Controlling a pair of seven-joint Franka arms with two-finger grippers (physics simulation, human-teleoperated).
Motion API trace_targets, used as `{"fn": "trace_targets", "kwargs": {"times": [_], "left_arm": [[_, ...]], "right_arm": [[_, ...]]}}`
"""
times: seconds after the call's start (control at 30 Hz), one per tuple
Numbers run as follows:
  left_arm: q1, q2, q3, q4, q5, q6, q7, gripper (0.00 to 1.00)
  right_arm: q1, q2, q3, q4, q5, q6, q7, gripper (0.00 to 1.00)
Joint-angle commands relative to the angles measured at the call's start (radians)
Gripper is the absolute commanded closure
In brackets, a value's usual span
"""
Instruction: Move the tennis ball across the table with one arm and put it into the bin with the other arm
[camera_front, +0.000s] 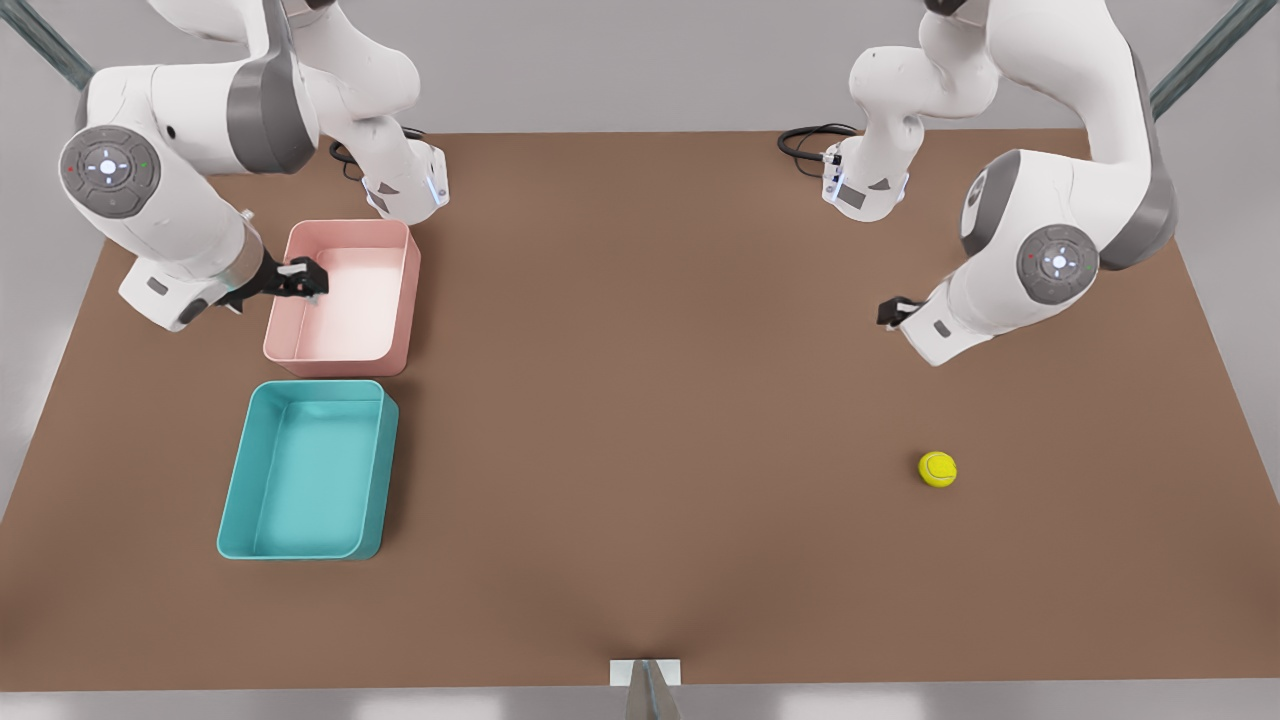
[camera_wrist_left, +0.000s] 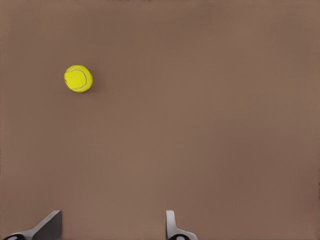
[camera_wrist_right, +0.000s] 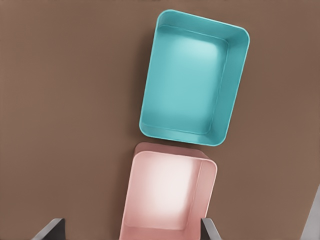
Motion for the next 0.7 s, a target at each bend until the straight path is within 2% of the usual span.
{"fn": "trace_targets", "kwargs": {"times": [0.0, 0.07, 0.1, 0.13, 0.2, 0.3, 0.33, 0.4, 0.47, 0.53, 0.63, 0.67], "left_arm": [[0.005, 0.001, 0.000, 0.006, 0.008, 0.043, -0.116, 0.00], [0.005, 0.007, 0.002, 0.006, 0.009, 0.047, -0.111, 0.00], [0.005, 0.014, 0.022, 0.004, 0.011, 0.067, -0.001, 0.22], [0.005, 0.042, 0.063, 0.006, 0.023, 0.081, 0.224, 0.77], [0.039, 0.146, 0.086, 0.004, 0.011, 0.277, 0.436, 0.79], [0.165, 0.385, 0.095, 0.023, -0.012, 0.491, 1.428, 0.79], [0.185, 0.416, 0.099, 0.024, -0.015, 0.494, 1.568, 0.79], [0.212, 0.424, 0.074, 0.037, -0.012, 0.503, 1.588, 0.79], [0.223, 0.478, 0.077, 0.032, 0.011, 0.639, 2.087, 0.79], [0.246, 0.488, 0.086, 0.030, 0.011, 0.653, 2.246, 0.79], [0.254, 0.519, 0.106, 0.009, 0.014, 0.658, 2.300, 0.79], [0.254, 0.524, 0.134, -0.014, 0.019, 0.713, 2.295, 0.79]], "right_arm": [[-0.043, -0.001, -0.006, -0.005, 0.000, 0.056, -0.021, 0.00], [-0.043, 0.000, -0.015, -0.007, 0.004, 0.056, -0.014, 0.00], [-0.043, 0.002, -0.020, -0.007, 0.004, 0.053, -0.018, 0.00], [-0.043, 0.006, -0.026, -0.027, 0.004, 0.050, -0.044, 0.00], [-0.061, 0.026, -0.028, -0.035, 0.047, 0.056, -0.031, 0.00], [-0.061, 0.039, -0.026, -0.036, 0.046, 0.104, -0.046, 0.00], [-0.061, 0.039, -0.026, -0.036, 0.044, 0.084, -0.049, 0.00], [-0.078, 0.049, -0.029, -0.035, 0.037, 0.098, -0.050, 0.00], [-0.089, 0.069, -0.031, -0.031, 0.004, 0.118, -0.050, 0.00], [-0.090, 0.062, -0.026, -0.030, 0.011, 0.122, -0.050, 0.00], [-0.084, 0.060, -0.020, -0.025, 0.009, 0.121, -0.052, 0.00], [-0.084, 0.059, -0.020, -0.027, 0.012, 0.105, -0.054, 0.00]]}}
